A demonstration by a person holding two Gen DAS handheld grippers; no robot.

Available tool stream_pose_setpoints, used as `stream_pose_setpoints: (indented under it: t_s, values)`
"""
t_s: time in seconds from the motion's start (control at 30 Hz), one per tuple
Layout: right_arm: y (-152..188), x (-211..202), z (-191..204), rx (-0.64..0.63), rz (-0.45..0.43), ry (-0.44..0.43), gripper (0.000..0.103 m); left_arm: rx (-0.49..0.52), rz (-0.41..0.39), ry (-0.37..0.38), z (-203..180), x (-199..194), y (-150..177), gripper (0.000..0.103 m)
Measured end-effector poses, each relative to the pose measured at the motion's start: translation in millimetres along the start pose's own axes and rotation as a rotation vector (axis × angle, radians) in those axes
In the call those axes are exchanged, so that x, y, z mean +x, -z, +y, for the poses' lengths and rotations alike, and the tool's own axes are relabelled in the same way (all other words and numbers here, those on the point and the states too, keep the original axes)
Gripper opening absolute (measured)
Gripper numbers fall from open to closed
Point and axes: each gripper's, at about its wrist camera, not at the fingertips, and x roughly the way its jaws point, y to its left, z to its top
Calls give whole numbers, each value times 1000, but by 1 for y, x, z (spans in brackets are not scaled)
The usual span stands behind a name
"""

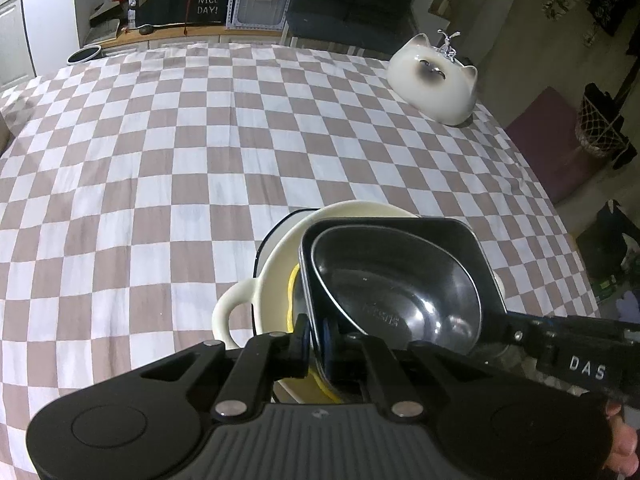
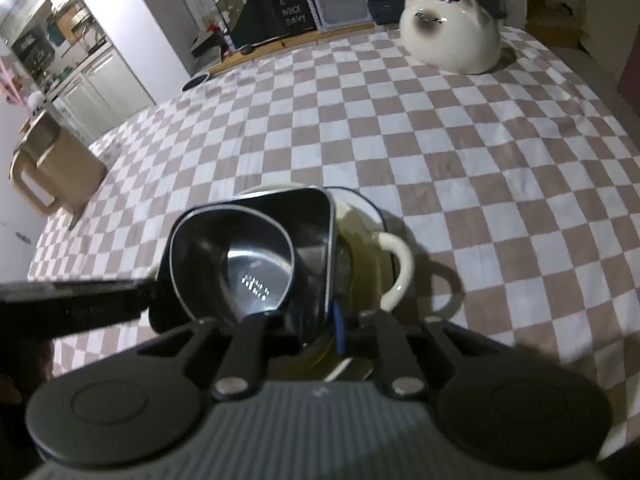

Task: Organize plates and bowls
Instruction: 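Lower the steel pan into the lemon-print bowl on the cream bowl stack, then open both tools off the steel pan's rim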

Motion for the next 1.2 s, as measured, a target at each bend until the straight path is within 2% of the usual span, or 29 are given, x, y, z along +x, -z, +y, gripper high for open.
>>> stream_pose_setpoints:
  t_s: [0.87,1.03,1.1,1.2]
  values:
    - [2,-2,-1,-13,-17,-3,13,25,-26,-20,-3,1,0,9]
    - [1,-6,-1,-15,-20,-3,16,18,-23,-26,-6,-6,1,19]
    - [0,-10,-1,-16,-30,3,17,20,-21,-34,-7,-8,3,31]
    - [1,-17,-2,-16,-49,14,25,14,-24,-47,-6,-14,5,41]
